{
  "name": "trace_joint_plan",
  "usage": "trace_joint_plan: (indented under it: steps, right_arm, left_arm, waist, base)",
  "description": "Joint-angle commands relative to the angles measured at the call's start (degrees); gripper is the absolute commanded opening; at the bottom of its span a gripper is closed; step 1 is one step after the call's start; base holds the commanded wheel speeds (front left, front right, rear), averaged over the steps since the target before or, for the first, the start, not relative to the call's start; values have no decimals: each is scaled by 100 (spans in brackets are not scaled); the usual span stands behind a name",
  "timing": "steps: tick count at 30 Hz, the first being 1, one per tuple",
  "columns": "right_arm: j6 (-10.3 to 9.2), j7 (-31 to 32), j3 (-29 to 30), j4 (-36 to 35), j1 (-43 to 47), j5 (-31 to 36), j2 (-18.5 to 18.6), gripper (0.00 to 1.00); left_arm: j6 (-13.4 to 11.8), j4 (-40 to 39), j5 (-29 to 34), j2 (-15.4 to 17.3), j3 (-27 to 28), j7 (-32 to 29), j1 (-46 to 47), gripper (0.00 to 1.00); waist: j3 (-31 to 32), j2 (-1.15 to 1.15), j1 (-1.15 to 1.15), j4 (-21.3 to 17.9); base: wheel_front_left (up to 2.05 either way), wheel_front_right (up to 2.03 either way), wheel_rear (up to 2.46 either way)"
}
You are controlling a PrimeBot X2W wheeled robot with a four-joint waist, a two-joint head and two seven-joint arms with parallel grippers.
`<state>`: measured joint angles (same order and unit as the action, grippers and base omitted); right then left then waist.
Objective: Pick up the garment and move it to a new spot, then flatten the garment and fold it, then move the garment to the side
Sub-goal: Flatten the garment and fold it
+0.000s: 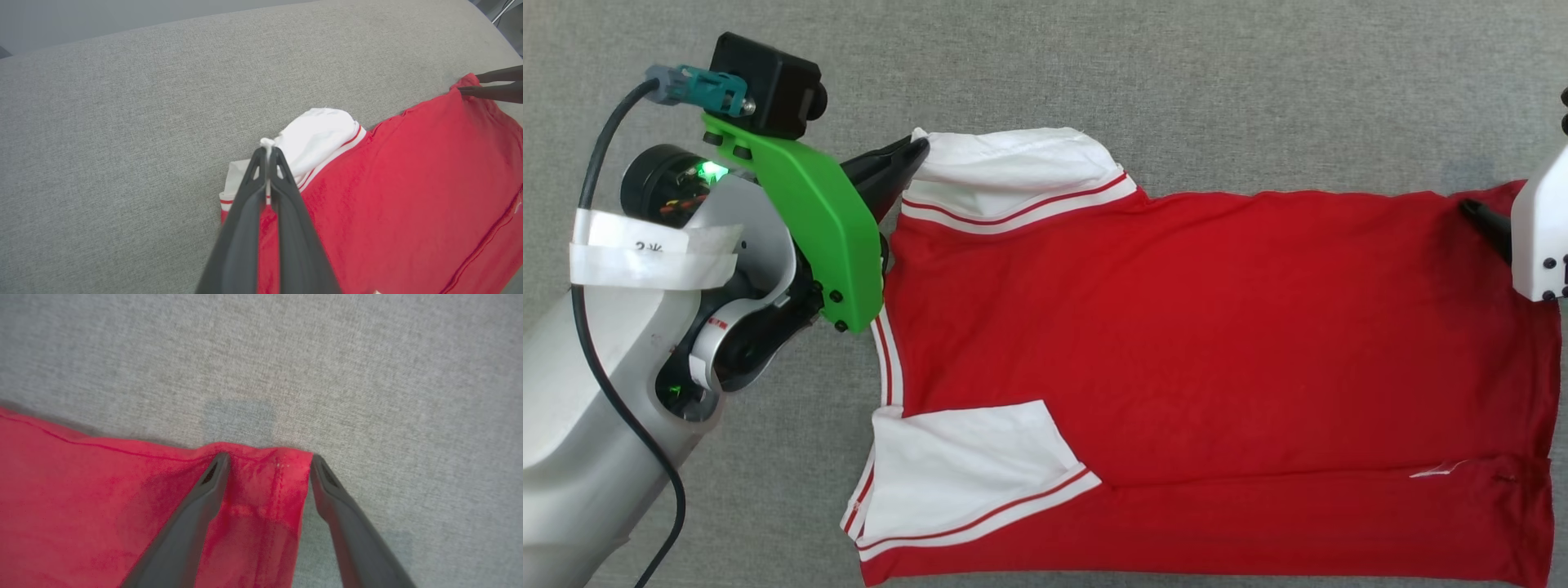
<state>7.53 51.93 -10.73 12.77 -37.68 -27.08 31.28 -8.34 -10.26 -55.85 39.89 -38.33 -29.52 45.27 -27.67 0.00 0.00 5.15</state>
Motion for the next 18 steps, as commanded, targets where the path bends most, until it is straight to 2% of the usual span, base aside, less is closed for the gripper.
trace_joint_plan:
  steps: [1,2,3,4,5,15,18]
  right_arm:
    - [-4,-8,-178,154,57,-73,-51,100]
    - [-4,-3,-229,191,70,-110,-44,100]
    - [-4,-5,-286,227,86,-156,-40,78]
    - [-4,-26,-318,258,89,-187,-30,29]
    - [-4,-63,-352,297,91,-221,-21,0]
    - [-4,-1280,-432,513,45,-288,57,0]
    - [-4,-1873,-349,659,101,-322,68,0]
  left_arm:
    - [16,16,35,-27,-6,36,19,0]
    - [23,28,33,-38,-14,41,19,0]
    - [33,43,32,-50,-22,52,15,0]
    - [41,58,30,-58,-27,63,8,0]
    - [48,86,27,-64,-30,81,-6,0]
    - [101,434,-68,-56,51,390,-282,0]
    - [101,563,-126,-75,84,533,-439,0]
  waist:
    - [-36,0,0,30]
    - [-41,0,0,33]
    - [-43,0,0,37]
    - [-42,0,0,39]
    - [-31,0,0,40]
    - [391,0,0,-43]
    - [610,0,0,-90]
  base:
    - [0,0,0]
    - [0,0,0]
    - [0,0,0]
    - [0,0,0]
    - [0,0,0]
    - [0,0,0]
    - [0,0,0]
